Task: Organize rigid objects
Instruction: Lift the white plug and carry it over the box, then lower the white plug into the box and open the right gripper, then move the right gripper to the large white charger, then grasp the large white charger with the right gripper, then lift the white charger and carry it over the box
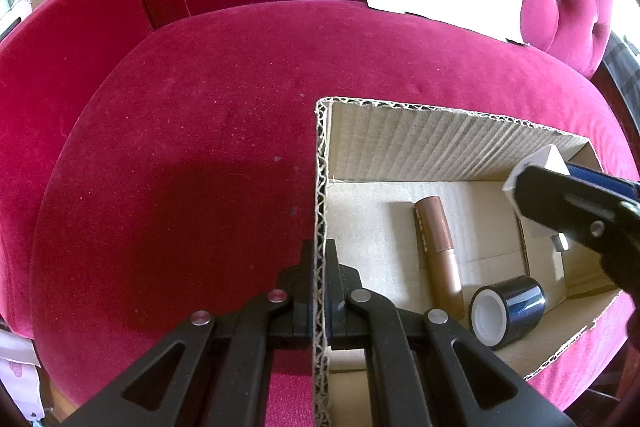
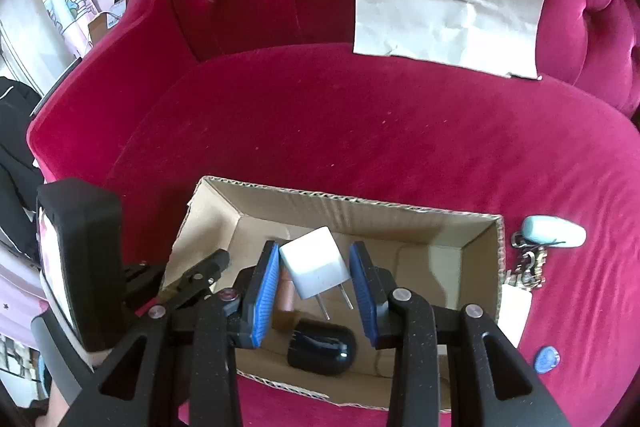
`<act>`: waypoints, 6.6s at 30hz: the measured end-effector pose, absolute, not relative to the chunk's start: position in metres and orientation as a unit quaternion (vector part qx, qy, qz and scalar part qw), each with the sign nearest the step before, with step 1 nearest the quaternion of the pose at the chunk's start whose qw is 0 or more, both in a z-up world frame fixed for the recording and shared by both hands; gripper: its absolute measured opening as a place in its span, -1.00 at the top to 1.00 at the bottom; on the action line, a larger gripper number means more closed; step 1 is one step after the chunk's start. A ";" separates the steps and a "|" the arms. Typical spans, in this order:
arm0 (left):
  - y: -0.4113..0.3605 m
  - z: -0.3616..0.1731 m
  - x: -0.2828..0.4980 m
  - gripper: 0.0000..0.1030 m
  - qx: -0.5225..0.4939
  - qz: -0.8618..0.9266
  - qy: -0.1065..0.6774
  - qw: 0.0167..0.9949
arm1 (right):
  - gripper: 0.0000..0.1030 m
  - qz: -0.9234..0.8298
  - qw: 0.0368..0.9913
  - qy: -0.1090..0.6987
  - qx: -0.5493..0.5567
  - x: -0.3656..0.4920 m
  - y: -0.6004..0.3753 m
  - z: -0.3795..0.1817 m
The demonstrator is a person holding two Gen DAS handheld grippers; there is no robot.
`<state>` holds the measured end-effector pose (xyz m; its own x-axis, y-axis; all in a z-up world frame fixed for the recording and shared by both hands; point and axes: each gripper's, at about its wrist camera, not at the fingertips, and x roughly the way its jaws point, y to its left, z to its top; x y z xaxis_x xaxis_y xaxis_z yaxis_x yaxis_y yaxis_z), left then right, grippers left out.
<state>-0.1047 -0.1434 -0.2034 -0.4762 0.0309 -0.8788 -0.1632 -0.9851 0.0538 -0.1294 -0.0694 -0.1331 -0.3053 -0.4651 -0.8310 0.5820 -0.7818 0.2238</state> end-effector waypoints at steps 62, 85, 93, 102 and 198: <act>-0.142 -0.205 -0.104 0.95 -0.509 0.856 0.065 0.061 | -0.99 -0.858 0.237 0.041 0.454 -0.171 0.021 -0.111; -0.149 -0.204 -0.100 0.95 -0.508 0.857 0.065 0.054 | -0.99 -0.849 0.188 0.062 0.490 -0.186 0.069 -0.138; -0.154 -0.201 -0.095 0.95 -0.508 0.857 0.066 0.056 | -0.99 -0.833 0.190 0.070 0.515 -0.188 0.070 -0.160; -0.156 -0.200 -0.094 0.95 -0.508 0.857 0.067 0.057 | -0.99 -0.813 0.212 0.078 0.537 -0.193 0.070 -0.179; -0.156 -0.199 -0.096 0.94 -0.506 0.856 0.083 0.069 | 0.03 -0.833 0.341 0.050 0.433 -0.141 -0.012 -0.107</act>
<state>-0.0958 -0.1559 -0.1989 -0.4777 0.0346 -0.8779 -0.2018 -0.9768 0.0713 -0.1414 -0.0119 -0.1066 -0.3913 -0.5250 -0.7558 0.6120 -0.7618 0.2123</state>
